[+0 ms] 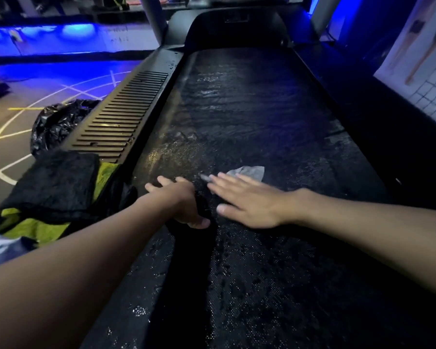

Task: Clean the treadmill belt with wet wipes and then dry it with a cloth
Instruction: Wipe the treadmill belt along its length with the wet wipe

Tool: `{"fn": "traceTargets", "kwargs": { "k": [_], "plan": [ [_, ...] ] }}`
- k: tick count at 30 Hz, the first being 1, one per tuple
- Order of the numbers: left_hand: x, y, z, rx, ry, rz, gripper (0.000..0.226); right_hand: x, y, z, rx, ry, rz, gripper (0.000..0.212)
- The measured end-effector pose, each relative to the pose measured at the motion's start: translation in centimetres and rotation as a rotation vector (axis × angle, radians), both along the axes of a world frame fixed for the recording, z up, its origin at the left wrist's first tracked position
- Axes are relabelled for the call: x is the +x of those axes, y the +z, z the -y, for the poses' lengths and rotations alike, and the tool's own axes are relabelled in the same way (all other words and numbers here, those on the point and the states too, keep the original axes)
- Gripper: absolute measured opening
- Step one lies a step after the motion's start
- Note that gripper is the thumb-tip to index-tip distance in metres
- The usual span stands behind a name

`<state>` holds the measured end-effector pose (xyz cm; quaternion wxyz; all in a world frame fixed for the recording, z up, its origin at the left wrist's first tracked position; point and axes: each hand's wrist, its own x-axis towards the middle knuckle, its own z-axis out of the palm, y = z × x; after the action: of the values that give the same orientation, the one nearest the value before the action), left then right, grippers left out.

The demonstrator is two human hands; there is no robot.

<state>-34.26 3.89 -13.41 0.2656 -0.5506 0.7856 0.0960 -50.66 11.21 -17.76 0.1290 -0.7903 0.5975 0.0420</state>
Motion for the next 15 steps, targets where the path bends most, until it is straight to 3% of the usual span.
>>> {"fn": "traceTargets", "kwargs": {
  "k": [4,8,12,15],
  "plan": [
    [0.4,-0.6,0.4,-0.004,0.019,-0.059,0.136,-1.4,0.2,2.8,0.007,-0.195,-0.036,0.070],
    [0.8,-1.2,0.8,-0.010,0.043,-0.099,0.138,1.6,-0.5,1.5,-0.009,0.035,0.000,0.062],
    [1.9,-0.5,0.7,-0.002,0.000,-0.131,0.135,0.8,0.4,3.3,-0.002,-0.112,-0.016,0.063],
    [2.9,0.6,1.0,0.013,-0.053,-0.105,0.125,2.5,0.3,2.5,0.023,-0.034,0.047,0.061]
  ]
}}
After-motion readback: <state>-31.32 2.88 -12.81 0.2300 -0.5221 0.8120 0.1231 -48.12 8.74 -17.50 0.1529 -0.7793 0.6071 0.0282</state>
